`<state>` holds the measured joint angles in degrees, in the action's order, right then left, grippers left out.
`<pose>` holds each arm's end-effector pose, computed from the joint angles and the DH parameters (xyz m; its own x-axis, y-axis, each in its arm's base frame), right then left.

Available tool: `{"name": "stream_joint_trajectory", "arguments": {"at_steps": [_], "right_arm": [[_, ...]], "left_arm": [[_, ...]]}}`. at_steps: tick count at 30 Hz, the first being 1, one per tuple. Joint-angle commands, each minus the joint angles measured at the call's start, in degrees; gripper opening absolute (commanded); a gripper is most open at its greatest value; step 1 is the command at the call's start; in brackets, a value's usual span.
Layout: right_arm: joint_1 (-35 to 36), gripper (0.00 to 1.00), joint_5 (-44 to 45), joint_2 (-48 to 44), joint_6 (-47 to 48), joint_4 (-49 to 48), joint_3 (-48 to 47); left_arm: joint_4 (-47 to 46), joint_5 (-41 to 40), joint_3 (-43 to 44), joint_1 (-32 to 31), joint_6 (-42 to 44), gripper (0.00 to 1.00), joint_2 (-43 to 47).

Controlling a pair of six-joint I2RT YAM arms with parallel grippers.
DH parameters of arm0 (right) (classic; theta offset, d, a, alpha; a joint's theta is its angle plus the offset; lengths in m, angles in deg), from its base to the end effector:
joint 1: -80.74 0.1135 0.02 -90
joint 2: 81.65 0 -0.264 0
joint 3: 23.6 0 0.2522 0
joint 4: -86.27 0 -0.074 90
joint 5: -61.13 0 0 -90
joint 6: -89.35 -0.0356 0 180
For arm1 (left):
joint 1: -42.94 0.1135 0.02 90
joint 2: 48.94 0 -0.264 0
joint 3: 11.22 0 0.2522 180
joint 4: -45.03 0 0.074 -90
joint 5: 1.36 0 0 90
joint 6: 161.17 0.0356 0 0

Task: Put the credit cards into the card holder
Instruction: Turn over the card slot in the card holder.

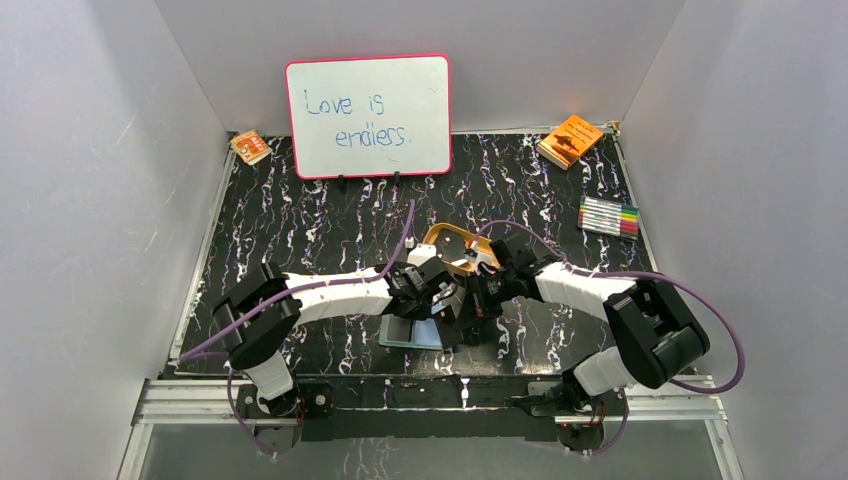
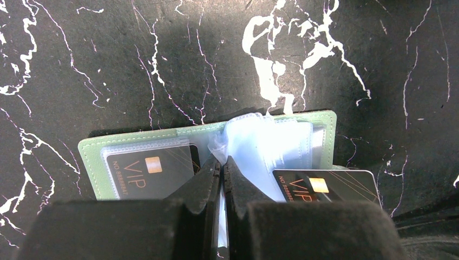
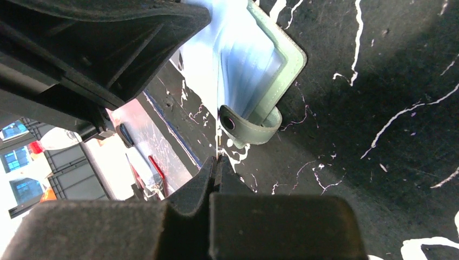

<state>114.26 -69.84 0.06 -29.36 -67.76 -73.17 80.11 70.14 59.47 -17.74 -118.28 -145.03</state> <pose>0.1945 0.1568 0.1549 -0.9599 -0.2007 -0.1959 -0.2789 0.6096 0.7420 0.1709 -0.2813 0.1741 -0.8397 0.0763 -0.5376 0.1984 0.9647 -0.1731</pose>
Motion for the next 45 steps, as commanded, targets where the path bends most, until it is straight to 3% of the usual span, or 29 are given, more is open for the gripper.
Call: {"name": "stream_joint_trajectory", "arguments": {"at_steps": [1,11,13,19,25,45], "right_arm": [[0.73,0.00,-1.91,1.12,-0.31,-1.74,-1.90],[2.18,0.00,-3.82,1.87,-2.04,-4.65,-1.92],[2.38,0.00,-4.31,2.23,-2.63,-5.54,-1.90],[3.59,0.00,-4.30,4.45,-4.16,-8.41,-1.50],[4.32,0.00,-3.81,6.19,-5.50,-10.54,-1.57],[9.33,0.00,-0.82,7.78,-9.54,-13.23,-5.81]], "left_arm": [[0.89,-1.36,-0.99,-0.22,0.23,0.00,2.49],[0.85,-1.62,-1.05,-0.22,-0.08,0.00,3.17],[0.99,-1.86,-0.83,-0.22,-0.07,0.05,3.53],[2.66,-2.35,1.05,-0.22,0.57,0.34,4.70],[3.61,-3.03,1.18,-0.22,0.69,0.49,6.64],[9.75,-7.22,1.23,-0.22,-1.35,0.66,19.99]]}}
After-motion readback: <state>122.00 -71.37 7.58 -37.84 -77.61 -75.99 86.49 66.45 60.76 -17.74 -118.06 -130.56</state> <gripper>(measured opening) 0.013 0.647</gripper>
